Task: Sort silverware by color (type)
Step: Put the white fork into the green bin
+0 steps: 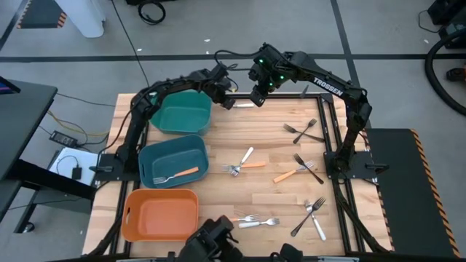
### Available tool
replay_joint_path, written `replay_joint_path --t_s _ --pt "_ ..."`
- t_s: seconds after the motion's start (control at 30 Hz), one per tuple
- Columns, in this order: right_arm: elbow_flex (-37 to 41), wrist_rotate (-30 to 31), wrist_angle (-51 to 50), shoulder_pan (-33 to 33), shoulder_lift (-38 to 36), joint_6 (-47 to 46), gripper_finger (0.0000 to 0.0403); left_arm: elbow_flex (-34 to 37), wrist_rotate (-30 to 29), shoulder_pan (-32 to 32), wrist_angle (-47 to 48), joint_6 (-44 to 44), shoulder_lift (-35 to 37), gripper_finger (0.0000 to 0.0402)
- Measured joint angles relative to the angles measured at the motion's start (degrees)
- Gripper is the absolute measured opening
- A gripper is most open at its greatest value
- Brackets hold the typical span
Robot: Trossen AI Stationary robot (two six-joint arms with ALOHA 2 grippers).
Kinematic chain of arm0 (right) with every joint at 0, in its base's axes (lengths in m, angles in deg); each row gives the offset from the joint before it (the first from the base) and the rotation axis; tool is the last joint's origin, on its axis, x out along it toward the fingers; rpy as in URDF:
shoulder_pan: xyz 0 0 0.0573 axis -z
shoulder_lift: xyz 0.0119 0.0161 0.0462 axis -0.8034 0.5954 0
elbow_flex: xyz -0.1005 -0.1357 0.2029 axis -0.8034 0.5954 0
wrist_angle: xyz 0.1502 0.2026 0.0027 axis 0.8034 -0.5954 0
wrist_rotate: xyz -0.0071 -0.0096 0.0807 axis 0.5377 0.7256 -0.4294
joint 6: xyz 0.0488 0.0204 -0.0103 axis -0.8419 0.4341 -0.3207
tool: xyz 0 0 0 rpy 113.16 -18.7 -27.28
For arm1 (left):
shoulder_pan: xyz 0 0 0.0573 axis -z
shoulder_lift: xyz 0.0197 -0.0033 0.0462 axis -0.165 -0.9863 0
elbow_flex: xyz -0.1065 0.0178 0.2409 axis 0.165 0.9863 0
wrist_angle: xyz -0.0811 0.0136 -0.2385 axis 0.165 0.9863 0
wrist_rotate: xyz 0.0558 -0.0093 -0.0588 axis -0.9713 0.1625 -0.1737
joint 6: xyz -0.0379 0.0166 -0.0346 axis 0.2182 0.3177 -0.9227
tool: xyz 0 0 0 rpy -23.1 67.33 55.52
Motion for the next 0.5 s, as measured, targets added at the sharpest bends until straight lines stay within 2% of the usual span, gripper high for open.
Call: replay_joint_path --t_s 0.17,0.5 --pt "0.0 0.0 -0.2 0.0 0.0 0.0 0.0107 0.0 4.2 -1.7 -0.1 -3.6 -0.4 0.0132" --pt "0.0 0.0 0.4 0.0 0.0 -0.6 0.0107 0.0 4.9 -1.4 -3.2 -16.9 -0.5 0.0121"
